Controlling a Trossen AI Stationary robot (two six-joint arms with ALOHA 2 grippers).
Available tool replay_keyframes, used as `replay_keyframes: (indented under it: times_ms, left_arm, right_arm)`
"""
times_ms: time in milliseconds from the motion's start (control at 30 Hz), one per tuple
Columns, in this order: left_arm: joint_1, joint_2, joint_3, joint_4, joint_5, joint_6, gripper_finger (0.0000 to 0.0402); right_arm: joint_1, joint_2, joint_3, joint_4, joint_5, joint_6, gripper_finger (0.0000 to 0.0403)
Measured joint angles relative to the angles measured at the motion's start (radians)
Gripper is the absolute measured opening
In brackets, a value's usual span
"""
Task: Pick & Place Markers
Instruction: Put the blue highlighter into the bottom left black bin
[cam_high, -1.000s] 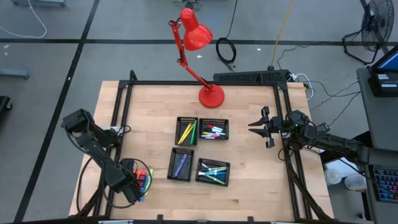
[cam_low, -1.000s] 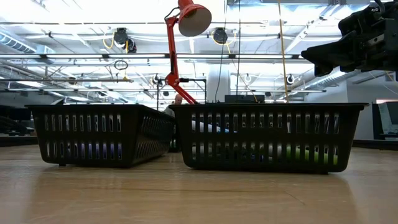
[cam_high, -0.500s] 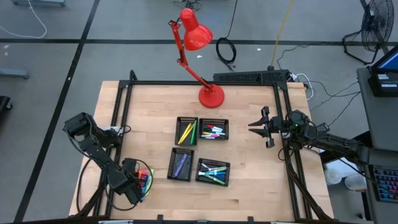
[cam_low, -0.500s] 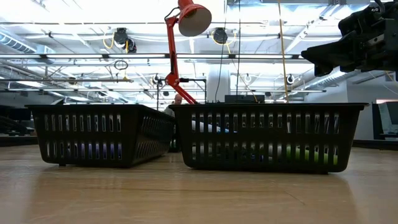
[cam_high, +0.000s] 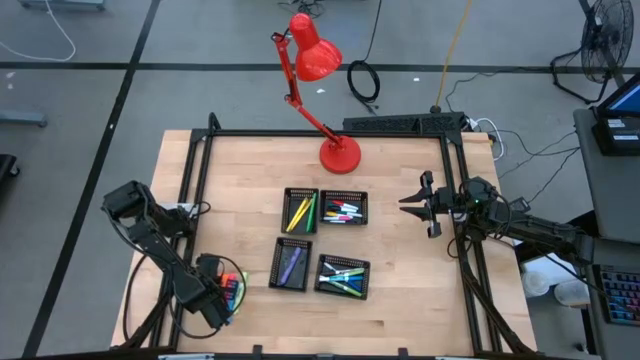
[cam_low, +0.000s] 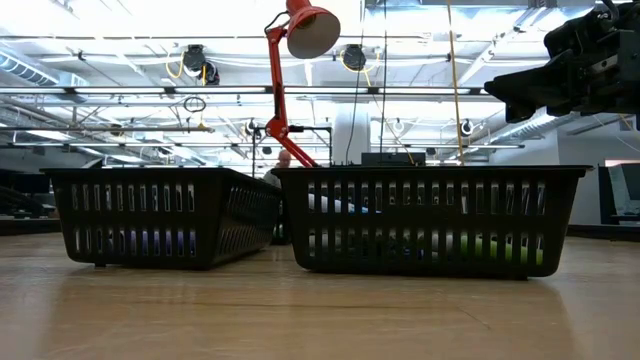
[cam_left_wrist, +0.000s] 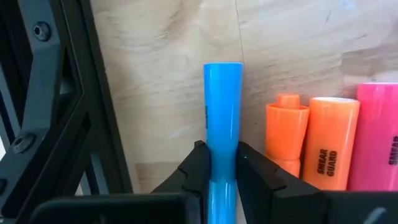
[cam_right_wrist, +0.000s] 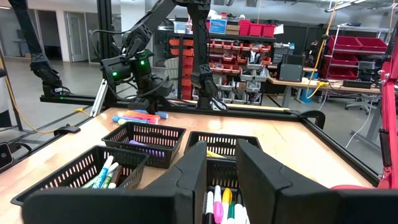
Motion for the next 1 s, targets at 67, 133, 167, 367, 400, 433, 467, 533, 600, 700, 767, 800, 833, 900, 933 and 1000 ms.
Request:
replay_keyframes:
  times_ms: [67, 133, 167, 367, 400, 433, 467, 533, 600, 700, 767, 800, 833, 900, 933, 1000]
  left_arm:
    - [0.0, -0.005, 0.0, -0.005, -0.003, 0.0, 0.0056]
    - [0.0, -0.015, -0.002, -0.019, -0.003, -0.002, 0.0056]
    - [0.0, -0.021, 0.0, -0.032, -0.002, -0.004, 0.0056]
    - [0.002, -0.079, 0.065, -0.187, -0.042, -0.028, 0.0056]
    - [0.001, -0.087, 0.081, -0.211, -0.067, -0.035, 0.0056]
    - [0.001, -0.096, 0.101, -0.235, -0.094, -0.041, 0.0056]
    - [0.002, -0.104, 0.117, -0.259, -0.126, -0.044, 0.0056]
    - [0.002, -0.11, 0.147, -0.3, -0.194, -0.045, 0.0056]
    - [0.005, -0.114, 0.175, -0.313, -0.269, -0.045, 0.0056]
    - [0.018, -0.116, 0.204, -0.308, -0.382, -0.035, 0.0056]
    - [0.033, -0.116, 0.213, -0.274, -0.472, -0.015, 0.0056]
    - [0.041, -0.116, 0.214, -0.251, -0.517, -0.002, 0.0056]
    - [0.051, -0.116, 0.214, -0.227, -0.56, 0.014, 0.0056]
    - [0.075, -0.116, 0.214, -0.176, -0.627, 0.058, 0.0056]
    - [0.091, -0.116, 0.214, -0.149, -0.648, 0.086, 0.0056]
    - [0.129, -0.116, 0.214, -0.095, -0.659, 0.155, 0.0056]
  right_arm:
    - [0.0, 0.0, 0.0, 0.0, 0.0, 0.0, 0.0077]
    - [0.0, 0.0, 0.0, 0.0, 0.0, 0.0, 0.0077]
    - [0.0, 0.0, 0.0, 0.0, 0.0, 0.0, 0.0077]
    - [0.0, 0.0, 0.0, 0.0, 0.0, 0.0, 0.0077]
    - [0.0, 0.0, 0.0, 0.0, 0.0, 0.0, 0.0077]
    - [0.0, 0.0, 0.0, 0.0, 0.0, 0.0, 0.0077]
    - [0.0, 0.0, 0.0, 0.0, 0.0, 0.0, 0.0077]
    - [0.0, 0.0, 0.0, 0.0, 0.0, 0.0, 0.0077]
    - [0.0, 0.0, 0.0, 0.0, 0.0, 0.0, 0.0077]
    - [0.0, 0.0, 0.0, 0.0, 0.0, 0.0, 0.0077]
    - [0.0, 0.0, 0.0, 0.0, 0.0, 0.0, 0.0077]
    - [0.0, 0.0, 0.0, 0.0, 0.0, 0.0, 0.0077]
    - [0.0, 0.0, 0.0, 0.0, 0.0, 0.0, 0.0077]
    - [0.0, 0.0, 0.0, 0.0, 0.0, 0.0, 0.0077]
    - [0.0, 0.0, 0.0, 0.0, 0.0, 0.0, 0.0077]
    - [0.0, 0.0, 0.0, 0.0, 0.0, 0.0, 0.0077]
